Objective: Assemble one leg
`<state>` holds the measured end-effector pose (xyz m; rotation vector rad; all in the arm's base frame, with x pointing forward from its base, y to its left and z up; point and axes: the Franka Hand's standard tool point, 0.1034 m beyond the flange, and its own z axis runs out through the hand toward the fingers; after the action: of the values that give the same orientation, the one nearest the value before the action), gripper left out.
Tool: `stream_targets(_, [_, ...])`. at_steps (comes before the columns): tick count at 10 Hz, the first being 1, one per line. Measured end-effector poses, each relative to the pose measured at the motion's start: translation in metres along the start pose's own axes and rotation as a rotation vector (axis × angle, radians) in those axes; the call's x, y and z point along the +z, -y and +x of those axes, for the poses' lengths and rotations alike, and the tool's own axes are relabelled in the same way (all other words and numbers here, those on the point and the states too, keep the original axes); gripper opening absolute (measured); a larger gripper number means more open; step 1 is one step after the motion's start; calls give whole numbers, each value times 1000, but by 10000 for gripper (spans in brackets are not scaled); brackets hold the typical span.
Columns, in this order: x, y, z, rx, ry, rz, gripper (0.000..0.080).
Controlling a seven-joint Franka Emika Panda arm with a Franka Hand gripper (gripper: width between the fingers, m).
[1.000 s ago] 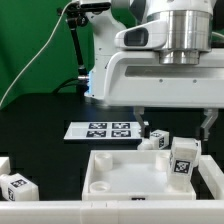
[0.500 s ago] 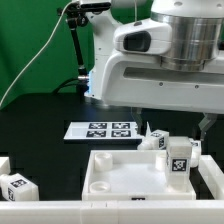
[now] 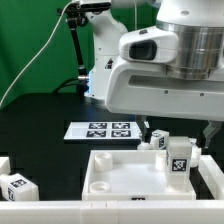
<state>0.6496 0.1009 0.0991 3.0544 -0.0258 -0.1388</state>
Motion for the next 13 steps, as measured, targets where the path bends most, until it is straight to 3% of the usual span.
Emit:
stream_targets(2, [0,2,0,5,-2,-2,649])
stream_targets(3, [0,3,0,5,-2,-3,561])
stream_targets(4, [0,2,0,7,-2,-3,413])
stream_targets(5, [0,2,0,8,-2,-2,413])
stream_targets(6, [0,2,1,25,-2,-2,285])
stream_targets(10, [0,2,1,184,-2,-1,285])
stream_targets(13, [0,2,2,527,-16,16,285])
